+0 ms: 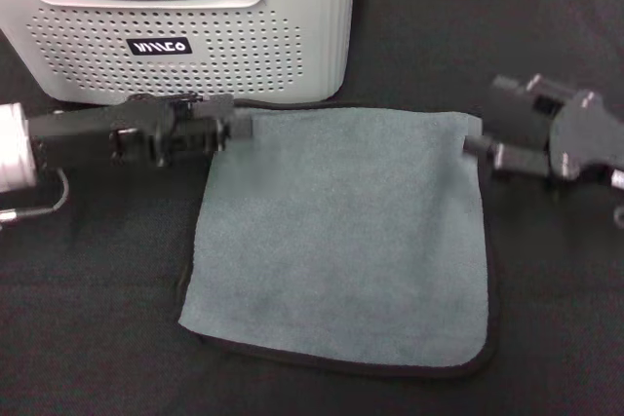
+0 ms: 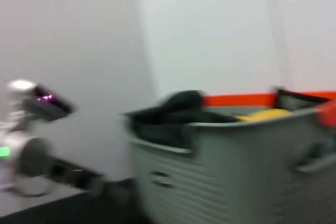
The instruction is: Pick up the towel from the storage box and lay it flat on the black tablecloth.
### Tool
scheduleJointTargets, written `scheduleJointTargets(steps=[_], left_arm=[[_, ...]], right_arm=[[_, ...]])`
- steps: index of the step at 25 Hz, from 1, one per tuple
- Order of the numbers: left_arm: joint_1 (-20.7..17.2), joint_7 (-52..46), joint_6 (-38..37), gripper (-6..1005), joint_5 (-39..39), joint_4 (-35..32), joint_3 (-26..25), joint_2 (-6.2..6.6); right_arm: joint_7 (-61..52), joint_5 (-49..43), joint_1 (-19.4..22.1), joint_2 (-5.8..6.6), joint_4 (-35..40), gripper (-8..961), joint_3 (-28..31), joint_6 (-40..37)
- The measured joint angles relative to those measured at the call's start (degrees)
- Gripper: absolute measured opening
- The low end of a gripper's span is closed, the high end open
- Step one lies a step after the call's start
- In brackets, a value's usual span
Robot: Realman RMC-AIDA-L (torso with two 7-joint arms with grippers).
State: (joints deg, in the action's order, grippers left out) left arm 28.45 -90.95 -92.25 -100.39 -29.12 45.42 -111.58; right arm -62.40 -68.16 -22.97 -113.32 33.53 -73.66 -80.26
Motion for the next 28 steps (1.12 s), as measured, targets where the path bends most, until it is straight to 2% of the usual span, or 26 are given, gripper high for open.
scheduleJointTargets(steps=[3, 6, 10, 11, 12, 22, 28], left_arm=[[0.0, 11.9, -7.2, 605, 0.0, -0.3, -0.1, 0.92], [0.0, 20.6, -13.8, 605, 0.0, -0.4, -0.1, 2.02], [-0.1, 24.3, -22.8, 605, 1.4, -1.1, 0.2, 3.93], [-0.1, 24.3, -22.8, 605, 1.4, -1.1, 0.2, 3.93], [-0.5, 23.9, -24.3, 605, 3.1, -2.1, 2.6, 4.84], [-1.3, 23.2, -24.5, 605, 4.3, -3.3, 3.8, 5.48], [-2.1, 23.0, -24.6, 605, 7.6, -3.4, 4.0, 6.59]], right_arm=[[-0.8, -3.8, 0.6, 0.12, 1.9, 805, 0.0, -8.6], [-3.8, -5.2, 0.8, -0.24, 4.0, 797, -0.4, -15.7], [-8.2, -5.8, 1.0, -1.76, 7.5, 797, -0.7, -22.3], [-9.0, -5.7, 1.1, -2.02, 8.3, 797, -0.8, -23.0], [-9.9, -5.6, 1.1, -2.28, 9.3, 797, -1.2, -23.5], [-11.9, -3.9, -1.3, -2.7, 11.8, 797, -4.8, -19.7], [-11.9, -3.8, -2.3, -2.69, 12.3, 797, -7.6, -16.5]])
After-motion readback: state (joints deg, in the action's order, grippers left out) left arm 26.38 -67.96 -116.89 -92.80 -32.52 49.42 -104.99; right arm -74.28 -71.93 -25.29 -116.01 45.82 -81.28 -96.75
